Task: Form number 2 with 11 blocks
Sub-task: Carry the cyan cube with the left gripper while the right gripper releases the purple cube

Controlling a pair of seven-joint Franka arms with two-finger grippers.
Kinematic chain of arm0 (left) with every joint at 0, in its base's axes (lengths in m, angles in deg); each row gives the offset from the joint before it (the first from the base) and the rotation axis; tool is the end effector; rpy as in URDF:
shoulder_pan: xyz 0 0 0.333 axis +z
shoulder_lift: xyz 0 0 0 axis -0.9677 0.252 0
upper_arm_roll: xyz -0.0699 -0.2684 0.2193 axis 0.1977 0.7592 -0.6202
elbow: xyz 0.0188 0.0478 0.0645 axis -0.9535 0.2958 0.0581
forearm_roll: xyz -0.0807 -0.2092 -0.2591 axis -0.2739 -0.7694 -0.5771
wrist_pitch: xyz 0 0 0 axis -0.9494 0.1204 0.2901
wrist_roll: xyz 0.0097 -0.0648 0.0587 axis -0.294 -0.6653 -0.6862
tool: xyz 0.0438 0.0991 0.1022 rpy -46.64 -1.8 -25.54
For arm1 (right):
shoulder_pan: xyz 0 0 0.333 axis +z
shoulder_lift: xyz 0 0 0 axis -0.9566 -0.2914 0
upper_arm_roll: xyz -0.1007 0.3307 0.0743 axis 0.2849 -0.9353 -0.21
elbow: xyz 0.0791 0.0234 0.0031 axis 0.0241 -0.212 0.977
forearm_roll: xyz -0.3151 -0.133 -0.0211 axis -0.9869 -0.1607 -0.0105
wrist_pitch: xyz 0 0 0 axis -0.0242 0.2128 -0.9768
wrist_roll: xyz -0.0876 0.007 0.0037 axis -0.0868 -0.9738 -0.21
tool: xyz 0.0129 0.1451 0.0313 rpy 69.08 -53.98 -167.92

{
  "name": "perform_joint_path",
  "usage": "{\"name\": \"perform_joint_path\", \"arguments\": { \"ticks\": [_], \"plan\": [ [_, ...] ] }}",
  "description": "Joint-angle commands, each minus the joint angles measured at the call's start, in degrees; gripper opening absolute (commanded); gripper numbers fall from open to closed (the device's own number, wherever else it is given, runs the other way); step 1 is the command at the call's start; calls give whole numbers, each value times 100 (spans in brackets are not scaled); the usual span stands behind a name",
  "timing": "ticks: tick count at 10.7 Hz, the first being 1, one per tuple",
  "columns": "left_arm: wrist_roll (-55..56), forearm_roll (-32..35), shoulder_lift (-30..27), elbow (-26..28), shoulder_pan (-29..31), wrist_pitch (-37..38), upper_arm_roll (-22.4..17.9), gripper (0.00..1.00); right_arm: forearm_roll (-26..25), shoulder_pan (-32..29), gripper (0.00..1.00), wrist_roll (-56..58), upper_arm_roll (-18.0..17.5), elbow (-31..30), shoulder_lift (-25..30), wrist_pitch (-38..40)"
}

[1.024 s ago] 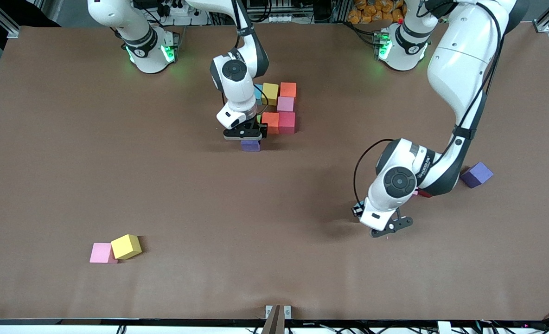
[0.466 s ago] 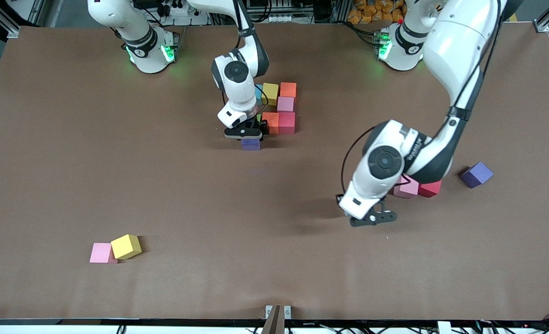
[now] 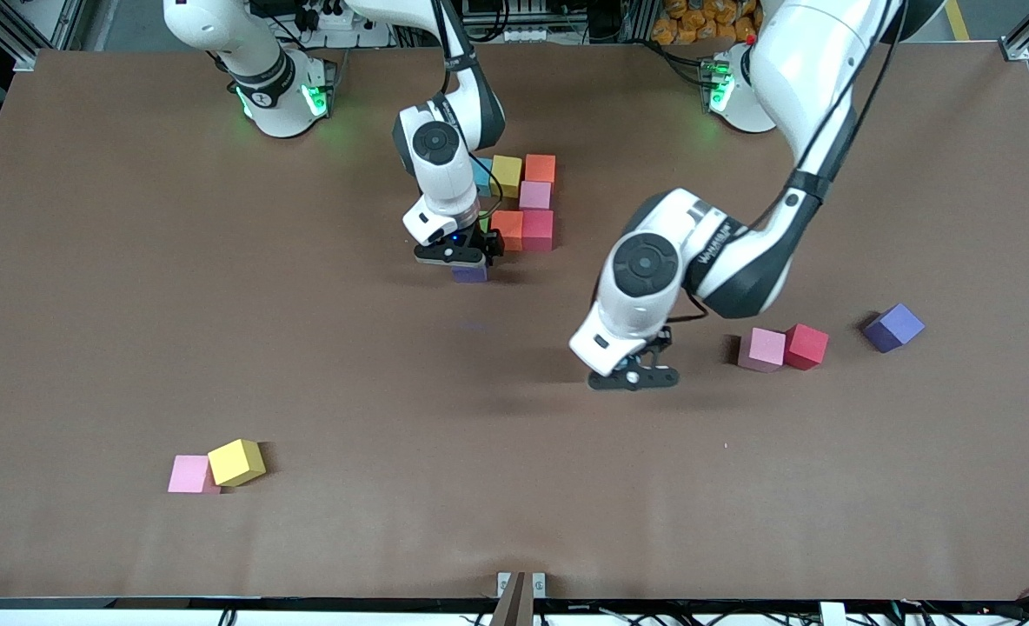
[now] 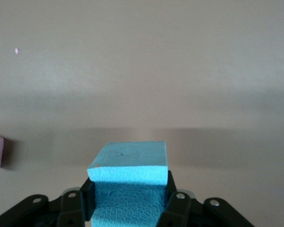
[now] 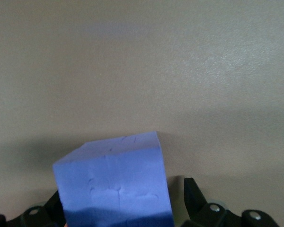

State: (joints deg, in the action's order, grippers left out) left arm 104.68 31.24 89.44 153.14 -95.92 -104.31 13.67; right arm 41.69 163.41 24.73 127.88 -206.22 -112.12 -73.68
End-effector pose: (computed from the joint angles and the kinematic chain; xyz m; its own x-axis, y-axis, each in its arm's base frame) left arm 0.5852 -0.3733 0.3428 1.0000 -0.0072 -0.0050 -0.0075 -0.9984 -0.0560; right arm 0.3514 0.4298 0.2144 0.9862 -0.1542 0.0599 -0.1503 -0.9865 -0.0649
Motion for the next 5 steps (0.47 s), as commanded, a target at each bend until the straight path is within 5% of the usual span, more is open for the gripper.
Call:
{"name": "perform_joint_path", "arguments": {
  "ticks": [1, 5],
  "plan": [
    [-40, -351, -15, -252, -277, 405, -34, 7, 212, -132, 100, 40, -28, 83, 207, 266],
    [4, -510, -68, -270, -542, 546, -34, 7, 212, -578, 100, 336, 148, 302, 443, 861]
  ]
}}
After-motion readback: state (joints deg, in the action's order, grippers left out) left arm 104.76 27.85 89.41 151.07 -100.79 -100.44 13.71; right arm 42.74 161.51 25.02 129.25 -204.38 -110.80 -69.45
